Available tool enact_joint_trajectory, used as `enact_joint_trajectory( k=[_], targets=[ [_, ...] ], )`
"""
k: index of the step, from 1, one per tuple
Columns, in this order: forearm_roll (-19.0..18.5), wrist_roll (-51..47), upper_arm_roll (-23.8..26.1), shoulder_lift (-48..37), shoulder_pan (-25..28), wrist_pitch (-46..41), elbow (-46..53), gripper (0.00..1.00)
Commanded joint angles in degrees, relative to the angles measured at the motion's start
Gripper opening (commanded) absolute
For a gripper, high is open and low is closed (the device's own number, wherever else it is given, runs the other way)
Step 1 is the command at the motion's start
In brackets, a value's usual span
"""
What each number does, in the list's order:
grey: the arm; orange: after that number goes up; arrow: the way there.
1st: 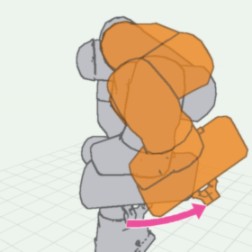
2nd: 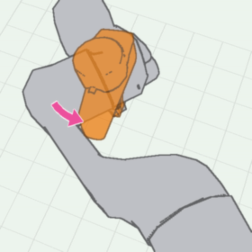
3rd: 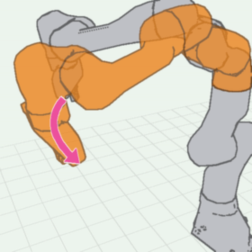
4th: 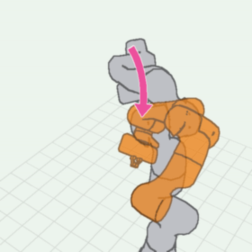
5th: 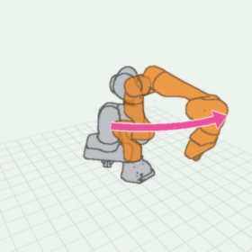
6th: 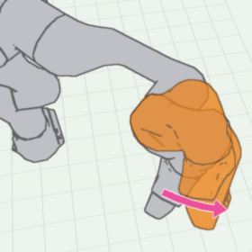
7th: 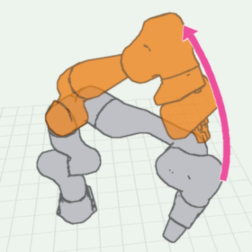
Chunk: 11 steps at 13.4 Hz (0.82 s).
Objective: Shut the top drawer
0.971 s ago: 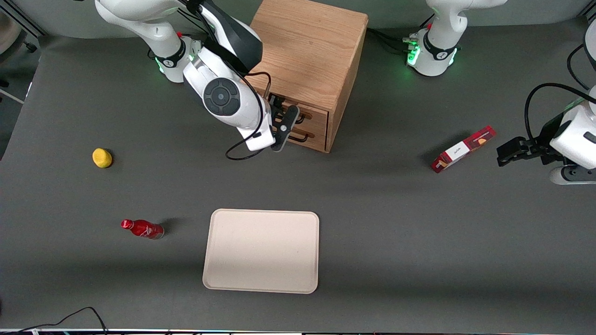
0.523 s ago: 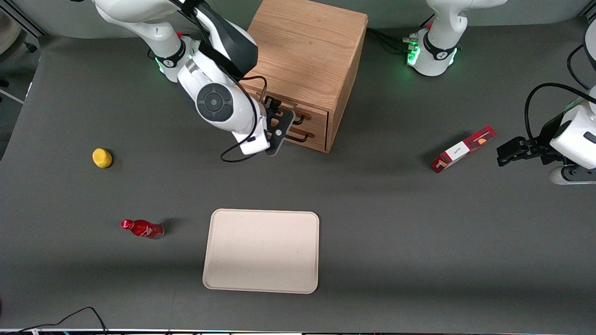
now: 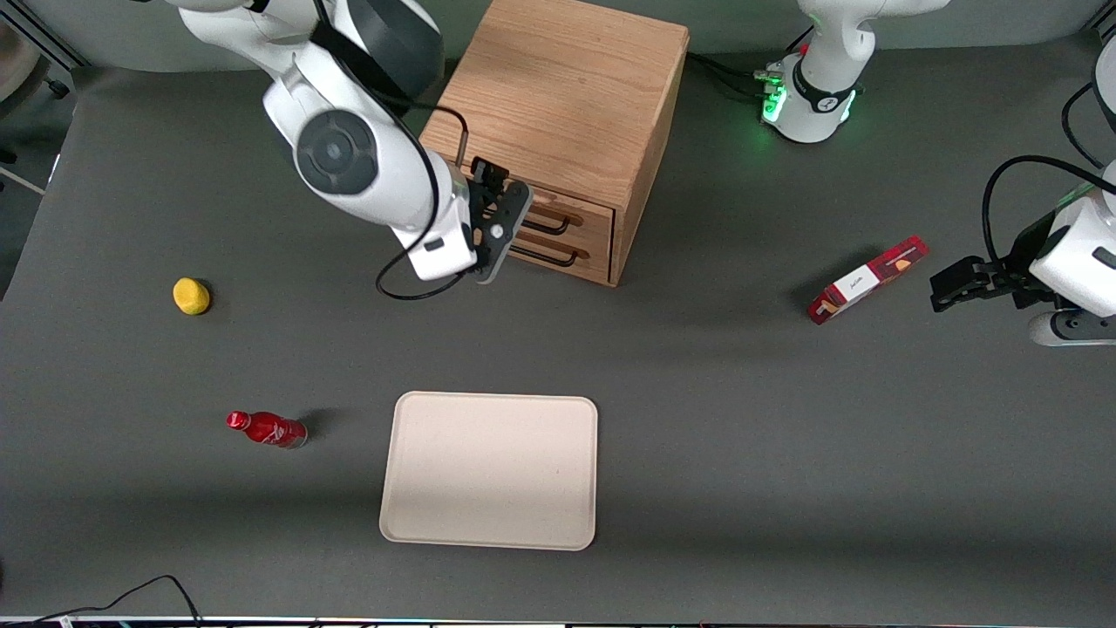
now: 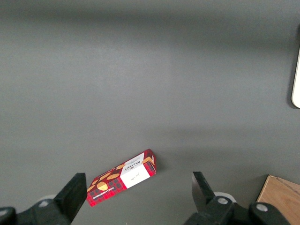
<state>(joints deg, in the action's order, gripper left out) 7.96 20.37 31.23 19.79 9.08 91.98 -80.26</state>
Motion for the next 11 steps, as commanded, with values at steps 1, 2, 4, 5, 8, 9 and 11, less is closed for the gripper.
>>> enact_joint_trajectory(
  k=[1, 2, 4, 5, 8, 9, 11],
  targets=[
    [-3.11, -0.24, -1.78, -9.38, -0.11, -2.24, 0.37, 1.00],
    [-3.21, -0.42, -2.40, -12.72, -0.29, -5.03, 0.36, 1.00],
    [-3.48, -1.29, -8.96, -18.71, -0.29, -10.48, 0.28, 1.00],
    [-3.48, -1.39, -12.22, -20.47, -0.29, -11.90, 0.36, 1.00],
    [-7.41, -3.13, -19.00, -25.58, -0.38, -14.44, -0.95, 1.00],
    [-8.47, -5.58, -21.45, -26.02, -0.38, -16.98, -0.95, 1.00],
    [-8.49, -9.11, -27.95, -26.38, -0.38, -17.80, -1.04, 1.00]
  ],
)
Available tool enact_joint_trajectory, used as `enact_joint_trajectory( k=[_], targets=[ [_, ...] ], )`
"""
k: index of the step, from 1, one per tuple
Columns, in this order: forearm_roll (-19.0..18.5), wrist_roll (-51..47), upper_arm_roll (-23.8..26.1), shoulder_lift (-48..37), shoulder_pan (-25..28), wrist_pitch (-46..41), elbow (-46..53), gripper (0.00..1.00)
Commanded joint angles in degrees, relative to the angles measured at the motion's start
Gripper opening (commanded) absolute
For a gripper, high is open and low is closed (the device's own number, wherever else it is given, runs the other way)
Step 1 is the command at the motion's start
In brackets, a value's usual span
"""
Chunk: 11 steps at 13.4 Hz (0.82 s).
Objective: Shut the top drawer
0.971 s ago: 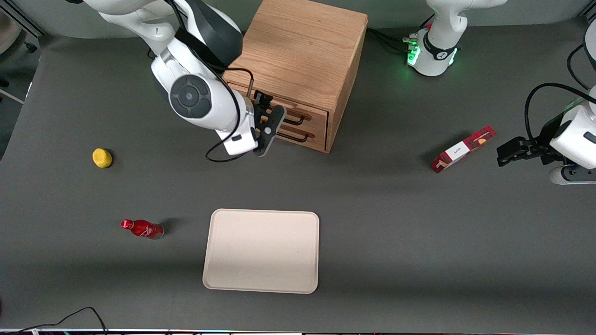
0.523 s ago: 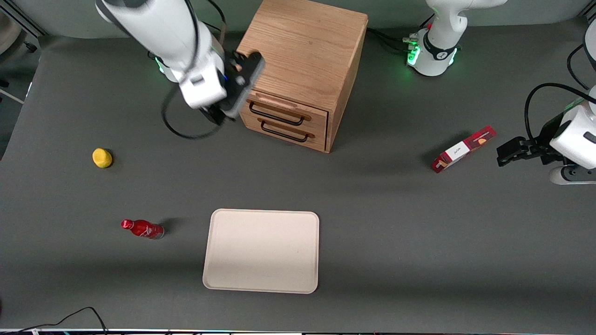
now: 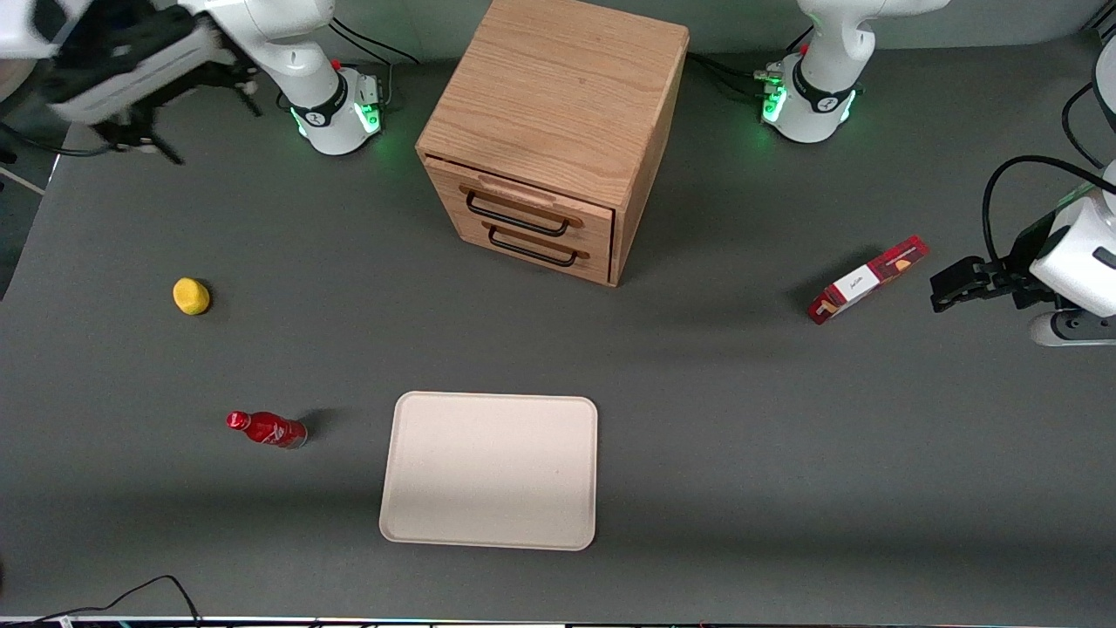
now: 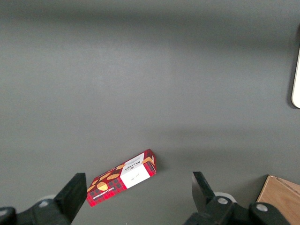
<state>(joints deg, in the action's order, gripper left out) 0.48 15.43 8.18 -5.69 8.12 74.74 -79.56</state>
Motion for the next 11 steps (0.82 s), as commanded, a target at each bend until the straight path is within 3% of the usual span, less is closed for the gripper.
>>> enact_joint_trajectory(
  k=[1, 5, 8, 11],
  targets=[
    [-0.75, -4.26, -8.23, -0.47, 0.58, -0.74, -1.74, 1.00],
    [-1.19, -2.86, -15.64, 0.68, 0.23, -1.36, -4.80, 1.00],
    [-1.01, -5.13, -15.91, -0.54, 0.23, 2.32, -9.62, 1.00],
    [-0.66, -10.49, -15.74, -8.26, 0.23, 11.97, -23.57, 1.00]
  ],
)
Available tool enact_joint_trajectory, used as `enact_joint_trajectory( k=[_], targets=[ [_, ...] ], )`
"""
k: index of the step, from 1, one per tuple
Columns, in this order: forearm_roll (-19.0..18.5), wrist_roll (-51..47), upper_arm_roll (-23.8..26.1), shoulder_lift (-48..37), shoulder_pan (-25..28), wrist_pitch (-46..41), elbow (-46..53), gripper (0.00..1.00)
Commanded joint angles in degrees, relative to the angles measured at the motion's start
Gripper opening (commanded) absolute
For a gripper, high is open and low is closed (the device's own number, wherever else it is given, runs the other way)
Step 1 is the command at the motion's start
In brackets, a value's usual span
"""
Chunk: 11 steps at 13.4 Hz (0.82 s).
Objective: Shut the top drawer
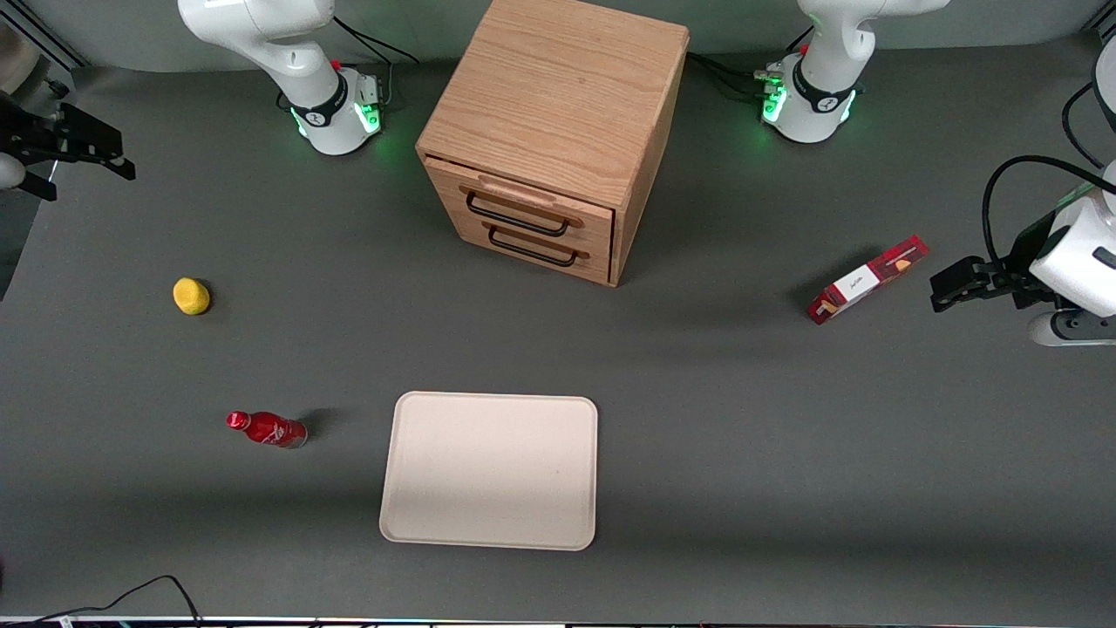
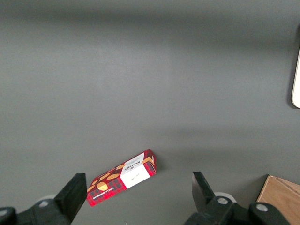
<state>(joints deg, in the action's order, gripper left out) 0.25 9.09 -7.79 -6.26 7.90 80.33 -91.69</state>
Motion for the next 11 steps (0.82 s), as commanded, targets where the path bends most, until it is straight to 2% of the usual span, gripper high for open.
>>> enact_joint_trajectory(
  k=[1, 7, 11],
  targets=[
    [-0.43, -5.56, 0.23, -10.41, 0.63, 9.29, -15.50, 1.00],
    [-0.52, -6.10, -0.12, -6.76, 0.37, 9.31, -8.43, 1.00],
    [-0.78, -6.89, -0.04, -5.87, 0.72, 9.31, -7.72, 1.00]
  ],
)
